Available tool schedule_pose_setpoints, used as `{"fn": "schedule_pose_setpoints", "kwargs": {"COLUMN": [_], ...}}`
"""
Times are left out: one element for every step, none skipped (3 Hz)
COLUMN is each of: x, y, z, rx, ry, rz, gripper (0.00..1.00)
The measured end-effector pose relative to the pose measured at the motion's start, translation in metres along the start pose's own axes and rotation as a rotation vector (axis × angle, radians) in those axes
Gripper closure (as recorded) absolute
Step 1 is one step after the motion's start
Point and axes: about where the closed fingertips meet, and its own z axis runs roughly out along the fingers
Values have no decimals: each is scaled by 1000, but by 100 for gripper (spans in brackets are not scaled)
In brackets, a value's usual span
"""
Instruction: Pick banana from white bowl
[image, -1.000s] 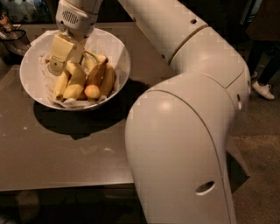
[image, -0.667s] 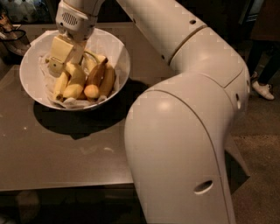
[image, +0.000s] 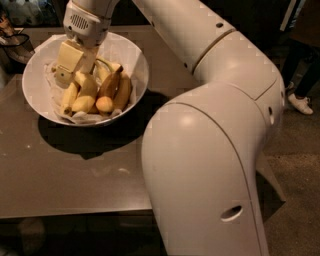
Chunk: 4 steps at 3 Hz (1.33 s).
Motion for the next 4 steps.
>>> {"fn": "schedule_pose_setpoints", "kwargs": {"x": [0, 0, 0, 0], "y": [0, 0, 0, 0], "z": [0, 0, 0, 0], "rx": [0, 0, 0, 0], "ry": [0, 0, 0, 0], "rz": [0, 0, 0, 0], "gripper": [36, 35, 35, 34]}}
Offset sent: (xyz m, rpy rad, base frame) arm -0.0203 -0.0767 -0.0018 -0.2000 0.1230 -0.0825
